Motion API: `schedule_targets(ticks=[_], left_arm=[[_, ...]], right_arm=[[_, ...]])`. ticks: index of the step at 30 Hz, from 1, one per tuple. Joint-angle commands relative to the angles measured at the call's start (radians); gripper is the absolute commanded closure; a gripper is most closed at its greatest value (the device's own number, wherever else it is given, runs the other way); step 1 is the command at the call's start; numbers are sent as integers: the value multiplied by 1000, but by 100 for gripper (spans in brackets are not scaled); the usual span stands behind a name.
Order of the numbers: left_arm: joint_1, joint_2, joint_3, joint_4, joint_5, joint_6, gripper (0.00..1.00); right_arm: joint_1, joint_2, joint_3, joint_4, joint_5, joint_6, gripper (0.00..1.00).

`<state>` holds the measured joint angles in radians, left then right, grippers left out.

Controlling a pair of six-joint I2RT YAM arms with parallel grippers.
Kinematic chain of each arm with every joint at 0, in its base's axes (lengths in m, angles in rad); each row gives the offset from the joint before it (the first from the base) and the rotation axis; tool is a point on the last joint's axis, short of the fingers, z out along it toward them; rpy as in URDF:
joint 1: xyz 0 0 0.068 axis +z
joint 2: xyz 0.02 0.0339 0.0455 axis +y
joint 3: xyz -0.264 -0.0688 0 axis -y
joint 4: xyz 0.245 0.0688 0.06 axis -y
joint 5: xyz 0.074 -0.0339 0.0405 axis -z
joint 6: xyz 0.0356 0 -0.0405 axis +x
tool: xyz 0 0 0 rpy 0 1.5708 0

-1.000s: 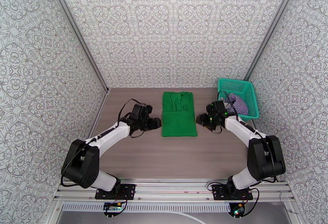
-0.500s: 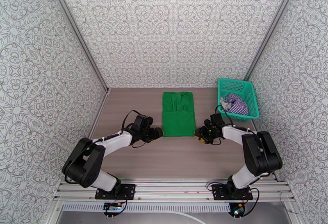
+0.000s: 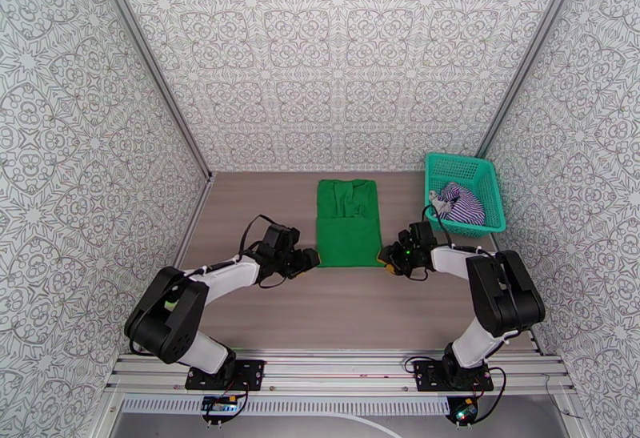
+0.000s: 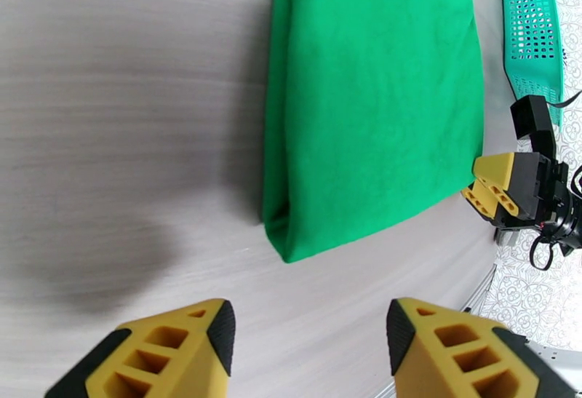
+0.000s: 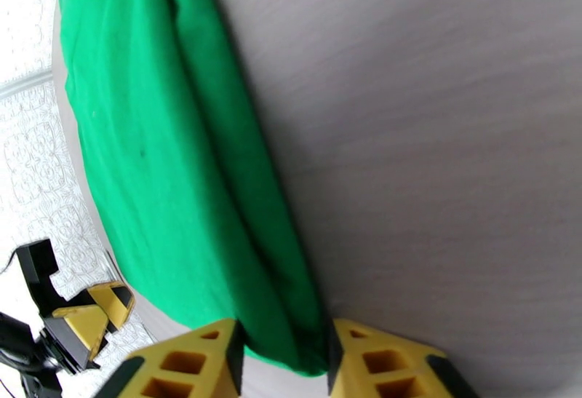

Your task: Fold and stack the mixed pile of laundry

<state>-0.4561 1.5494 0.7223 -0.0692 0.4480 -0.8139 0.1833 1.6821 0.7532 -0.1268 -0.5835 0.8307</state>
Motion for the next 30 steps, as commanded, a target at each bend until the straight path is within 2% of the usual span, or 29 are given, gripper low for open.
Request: schedule_targets(ticks=[1, 12, 21, 25, 30], left_arm=[[-20, 34, -16, 61, -15, -54, 43], [-55, 139, -31, 192, -59, -150, 52], [-65, 212, 20, 228, -103, -149, 56], [-63, 215, 42, 213, -120, -134, 68], [-65, 187, 39, 174, -148, -104, 94]], right_arm=[[-2, 13, -18, 34, 21, 19, 70], [-3, 16, -29, 58, 7, 23, 79], [-2, 13, -34, 65, 5, 23, 83], [-2, 10, -35, 67, 5, 23, 86], [-2, -3, -43, 64, 8, 17, 94]])
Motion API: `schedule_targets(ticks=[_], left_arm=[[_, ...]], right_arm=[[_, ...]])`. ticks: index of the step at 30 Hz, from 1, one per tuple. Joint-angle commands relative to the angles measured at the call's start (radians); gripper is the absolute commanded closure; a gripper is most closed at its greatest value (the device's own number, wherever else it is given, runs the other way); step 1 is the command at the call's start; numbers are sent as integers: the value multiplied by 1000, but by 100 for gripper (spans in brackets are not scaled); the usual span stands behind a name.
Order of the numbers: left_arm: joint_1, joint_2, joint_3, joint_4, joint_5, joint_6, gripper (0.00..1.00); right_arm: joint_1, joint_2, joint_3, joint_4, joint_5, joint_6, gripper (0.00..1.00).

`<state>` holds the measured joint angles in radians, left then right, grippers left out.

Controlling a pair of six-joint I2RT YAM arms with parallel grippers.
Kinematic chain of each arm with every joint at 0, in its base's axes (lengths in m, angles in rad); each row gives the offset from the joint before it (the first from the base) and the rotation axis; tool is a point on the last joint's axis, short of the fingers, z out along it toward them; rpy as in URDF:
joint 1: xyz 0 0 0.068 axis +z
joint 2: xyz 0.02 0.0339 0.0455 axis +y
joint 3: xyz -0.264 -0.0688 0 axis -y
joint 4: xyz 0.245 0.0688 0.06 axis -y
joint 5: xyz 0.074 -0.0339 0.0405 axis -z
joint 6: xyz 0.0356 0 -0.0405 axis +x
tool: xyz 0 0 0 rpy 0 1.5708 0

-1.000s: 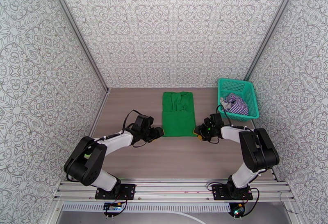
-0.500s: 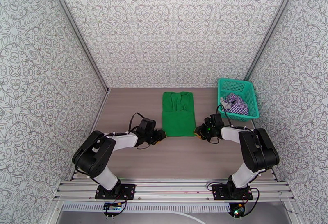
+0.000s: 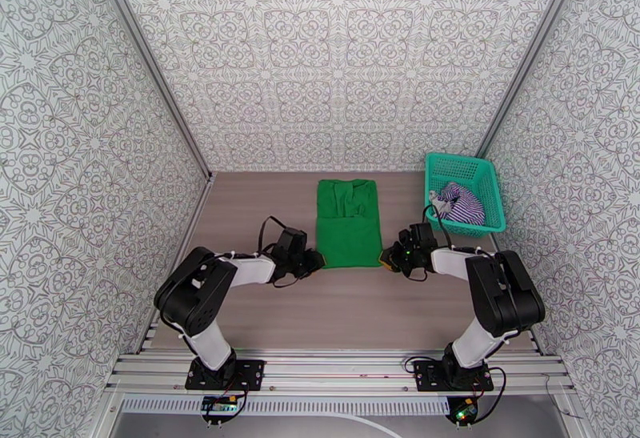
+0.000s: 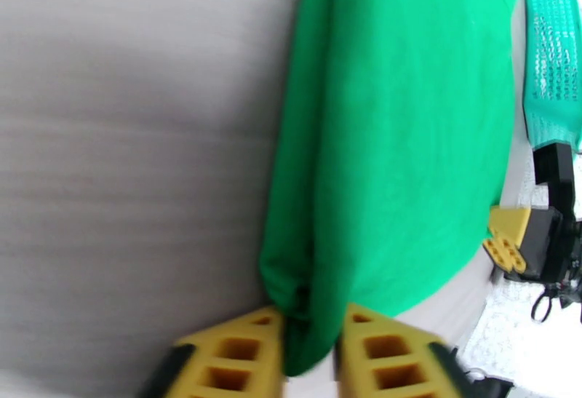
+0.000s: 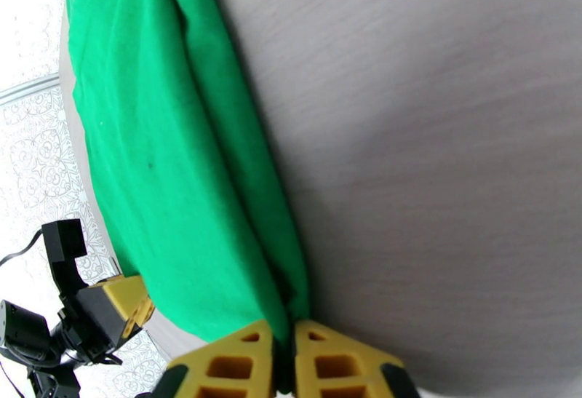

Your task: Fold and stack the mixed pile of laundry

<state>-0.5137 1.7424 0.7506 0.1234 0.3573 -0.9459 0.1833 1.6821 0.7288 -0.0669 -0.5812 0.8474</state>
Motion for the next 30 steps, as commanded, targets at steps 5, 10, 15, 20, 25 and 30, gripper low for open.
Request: schedule_targets(ticks=[5, 10, 15, 20, 25, 30], left_arm=[[-25, -41, -40, -36, -86, 47, 100], [-76, -102, -101, -62, -102, 45, 100], [-162, -247, -148, -159, -169, 17, 100], [-226, -399, -133, -301, -210, 9, 100], [-183, -390, 4, -432, -155, 78, 100], [-100, -304, 169, -469, -71, 142, 100]], right_arm=[[-1, -36, -52, -20, 19, -21, 100], [2, -114, -125, -40, 10, -23, 100], [16, -267, -216, -144, 27, -50, 100], [23, -466, -249, -351, 65, -80, 100], [21, -562, -80, -581, 205, -129, 100], [22, -458, 132, -621, 268, -147, 100]])
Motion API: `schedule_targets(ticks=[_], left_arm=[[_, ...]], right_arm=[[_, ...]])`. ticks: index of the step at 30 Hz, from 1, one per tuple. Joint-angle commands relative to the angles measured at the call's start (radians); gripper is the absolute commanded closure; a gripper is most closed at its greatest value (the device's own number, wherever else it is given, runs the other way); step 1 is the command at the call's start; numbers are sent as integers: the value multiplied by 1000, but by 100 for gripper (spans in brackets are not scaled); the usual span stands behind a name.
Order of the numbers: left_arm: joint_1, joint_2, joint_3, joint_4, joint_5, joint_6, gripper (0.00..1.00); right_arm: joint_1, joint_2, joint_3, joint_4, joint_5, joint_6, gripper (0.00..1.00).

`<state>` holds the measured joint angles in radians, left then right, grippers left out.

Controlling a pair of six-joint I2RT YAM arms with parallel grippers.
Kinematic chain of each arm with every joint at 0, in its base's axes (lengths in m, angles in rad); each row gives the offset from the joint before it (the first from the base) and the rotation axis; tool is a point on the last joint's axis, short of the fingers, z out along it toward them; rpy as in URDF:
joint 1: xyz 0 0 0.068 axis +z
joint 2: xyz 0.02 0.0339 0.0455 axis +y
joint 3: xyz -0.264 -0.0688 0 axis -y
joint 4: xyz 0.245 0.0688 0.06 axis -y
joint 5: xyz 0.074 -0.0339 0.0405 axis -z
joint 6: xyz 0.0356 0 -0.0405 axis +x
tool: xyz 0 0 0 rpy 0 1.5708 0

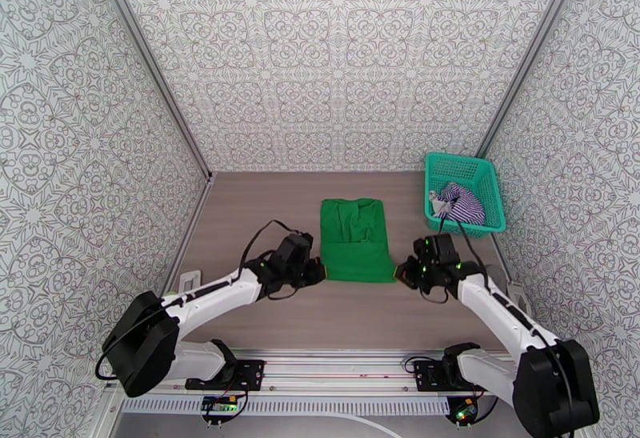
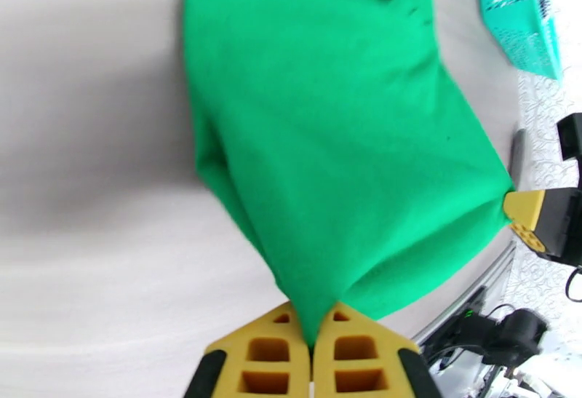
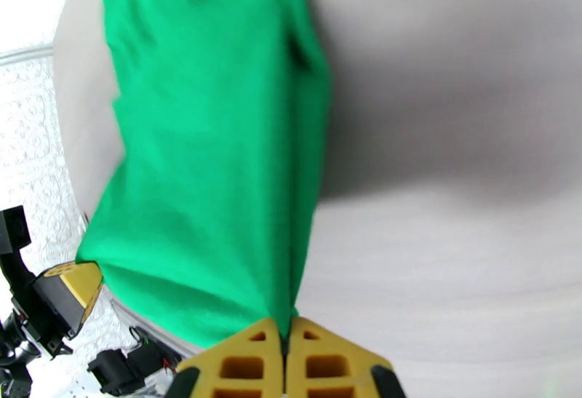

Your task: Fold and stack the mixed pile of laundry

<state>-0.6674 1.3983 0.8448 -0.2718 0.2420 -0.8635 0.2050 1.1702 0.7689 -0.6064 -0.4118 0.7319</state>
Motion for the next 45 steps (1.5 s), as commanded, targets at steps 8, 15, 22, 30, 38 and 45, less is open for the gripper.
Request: schedule_targets(ticks=[8, 15, 22, 30, 38, 45], left_arm=[[202, 223, 275, 9, 164, 96, 100], [267, 381, 406, 75, 215, 111, 100], [321, 500, 495, 179, 241, 101, 100], [362, 629, 590, 247, 265, 87, 100], [394, 765, 664, 303, 286, 47, 100], [422, 854, 697, 441, 298, -1, 60]], right_arm=[[-17, 321, 412, -56, 110, -81, 100], [-38, 527, 612, 2, 54, -84, 100], [-68, 660, 725, 82, 13, -66, 100], [-85, 833, 853, 130, -50, -63, 100], [-96, 982, 961, 159, -89, -54, 98], [-99, 1084, 1027, 215, -110, -58, 70]])
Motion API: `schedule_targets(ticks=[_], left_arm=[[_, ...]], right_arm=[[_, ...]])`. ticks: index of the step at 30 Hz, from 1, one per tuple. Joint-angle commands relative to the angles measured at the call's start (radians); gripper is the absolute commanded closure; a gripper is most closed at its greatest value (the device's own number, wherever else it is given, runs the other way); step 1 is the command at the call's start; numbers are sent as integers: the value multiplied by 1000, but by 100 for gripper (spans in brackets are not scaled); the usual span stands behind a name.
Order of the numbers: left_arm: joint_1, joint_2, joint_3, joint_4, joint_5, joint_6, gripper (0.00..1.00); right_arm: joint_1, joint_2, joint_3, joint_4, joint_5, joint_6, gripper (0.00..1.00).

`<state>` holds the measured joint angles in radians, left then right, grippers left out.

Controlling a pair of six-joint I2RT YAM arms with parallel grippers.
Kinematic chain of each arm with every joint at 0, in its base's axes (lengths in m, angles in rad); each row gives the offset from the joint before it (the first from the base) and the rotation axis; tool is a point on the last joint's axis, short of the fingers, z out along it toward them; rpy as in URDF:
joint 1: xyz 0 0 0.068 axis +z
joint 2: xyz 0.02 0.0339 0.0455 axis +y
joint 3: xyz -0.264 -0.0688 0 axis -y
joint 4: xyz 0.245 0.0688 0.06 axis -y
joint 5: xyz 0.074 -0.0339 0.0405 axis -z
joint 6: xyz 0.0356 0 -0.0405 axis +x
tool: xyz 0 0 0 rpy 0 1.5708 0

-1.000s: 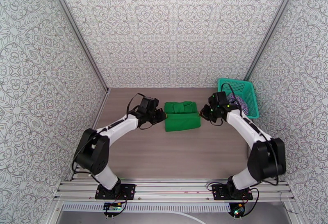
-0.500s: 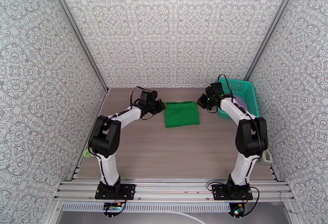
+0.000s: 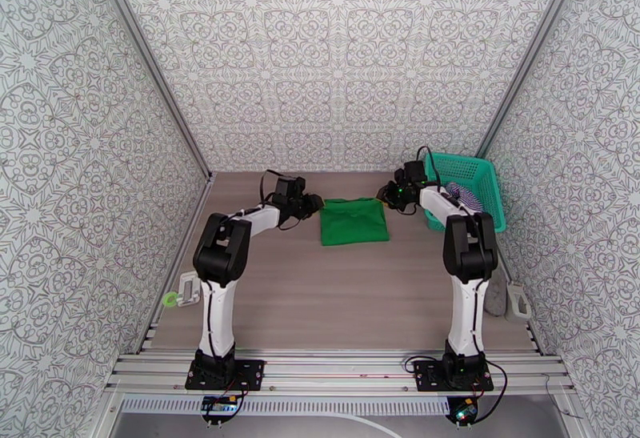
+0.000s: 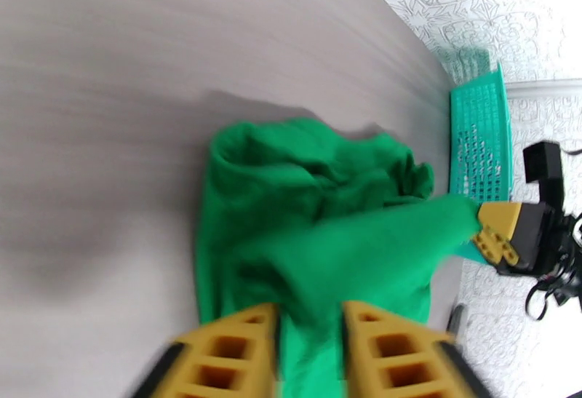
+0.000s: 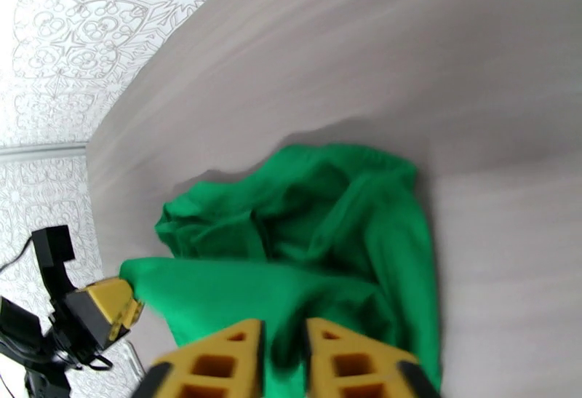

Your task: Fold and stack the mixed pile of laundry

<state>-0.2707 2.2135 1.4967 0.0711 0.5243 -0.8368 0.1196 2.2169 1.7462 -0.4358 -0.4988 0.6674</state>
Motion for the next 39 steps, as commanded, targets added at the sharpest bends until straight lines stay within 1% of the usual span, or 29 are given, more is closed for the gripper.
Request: schedule_targets(ticks=[1, 3, 5, 7, 9, 13, 16, 19, 21, 23, 26, 28, 32, 34, 36, 39], left_arm=[[30, 40, 54, 104, 16, -28, 57], [38, 32, 74, 99, 8, -10, 51], [46, 19, 85, 73, -6, 24, 48], [53, -29, 89, 32, -20, 59, 46], [59, -68, 80, -29, -37, 102, 47], [57, -171, 9, -169, -62, 188, 47], [64, -275, -137, -176, -62, 207, 47], [83, -365, -277, -162, -26, 213, 47], [100, -412, -352, -155, -2, 214, 47], [117, -450, -415, -140, 18, 217, 47], [149, -497, -498, -98, 49, 200, 47], [167, -514, -535, -74, 67, 188, 47], [182, -525, -569, -70, 84, 191, 47], [185, -523, -580, -62, 85, 189, 47], [188, -523, -589, -55, 86, 185, 47], [198, -522, -603, -39, 96, 177, 47]], right_arm=[[-15, 43, 59, 51, -26, 7, 68], [-18, 46, 81, 52, -30, 2, 64], [-20, 32, 90, 51, -27, -18, 61], [-20, 4, 91, 35, -3, -52, 57], [-17, -30, 84, -11, 43, -106, 56], [2, -142, -13, -63, 144, -208, 55], [55, -261, -153, -28, 187, -323, 51], [153, -347, -270, 4, 234, -533, 48], [226, -373, -325, 27, 251, -691, 47], [293, -383, -368, 52, 233, -840, 46], [376, -397, -469, 155, 183, -1083, 46], [420, -395, -501, 198, 211, -1203, 45], [455, -363, -524, 229, 135, -1416, 44], [471, -353, -545, 267, 121, -1510, 43], [474, -328, -527, 279, 114, -1526, 43], [480, -272, -466, 229, 127, -1561, 44]])
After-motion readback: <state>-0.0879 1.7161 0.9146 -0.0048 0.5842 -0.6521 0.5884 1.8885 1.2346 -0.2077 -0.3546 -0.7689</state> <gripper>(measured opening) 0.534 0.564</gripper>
